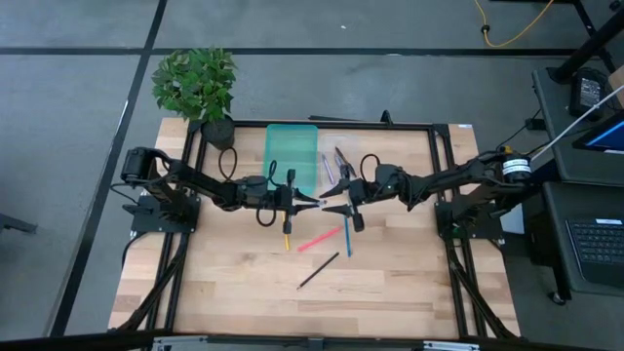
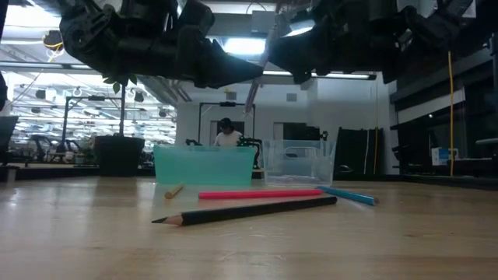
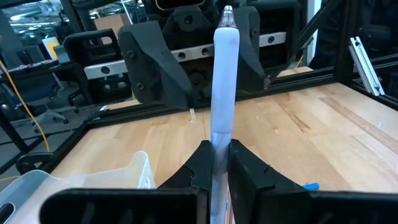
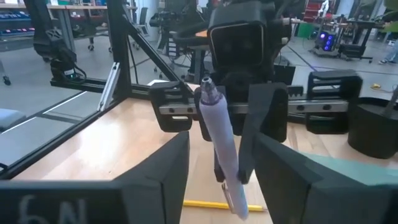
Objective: Sort pens & pencils
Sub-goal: Put the purple pen into the transparent bin
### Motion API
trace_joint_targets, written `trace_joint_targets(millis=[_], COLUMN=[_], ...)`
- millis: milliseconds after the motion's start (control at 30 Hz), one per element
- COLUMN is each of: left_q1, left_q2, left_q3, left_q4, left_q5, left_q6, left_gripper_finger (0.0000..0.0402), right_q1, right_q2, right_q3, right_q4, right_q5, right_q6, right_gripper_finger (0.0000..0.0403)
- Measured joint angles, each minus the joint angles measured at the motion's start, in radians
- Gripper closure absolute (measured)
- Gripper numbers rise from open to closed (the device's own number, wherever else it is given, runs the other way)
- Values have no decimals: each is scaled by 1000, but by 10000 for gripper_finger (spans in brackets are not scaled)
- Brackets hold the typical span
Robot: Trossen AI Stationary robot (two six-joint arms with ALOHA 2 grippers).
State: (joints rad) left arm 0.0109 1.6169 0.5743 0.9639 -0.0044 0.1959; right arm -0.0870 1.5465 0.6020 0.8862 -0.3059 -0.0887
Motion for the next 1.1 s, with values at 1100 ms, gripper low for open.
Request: trace_joint_targets(millis=[1100], left_q1=[2], left_q2=[0], left_q3=[-1], left_q4=[-18], left_q5=[21], left_q6=[-26], left_gripper_finger=[324], right_q1=[-14], right_q2=[51], right_q3=[51], right_q4=[-36], right_q5=[0], right_q6=[-46], right_gripper_finger=[365])
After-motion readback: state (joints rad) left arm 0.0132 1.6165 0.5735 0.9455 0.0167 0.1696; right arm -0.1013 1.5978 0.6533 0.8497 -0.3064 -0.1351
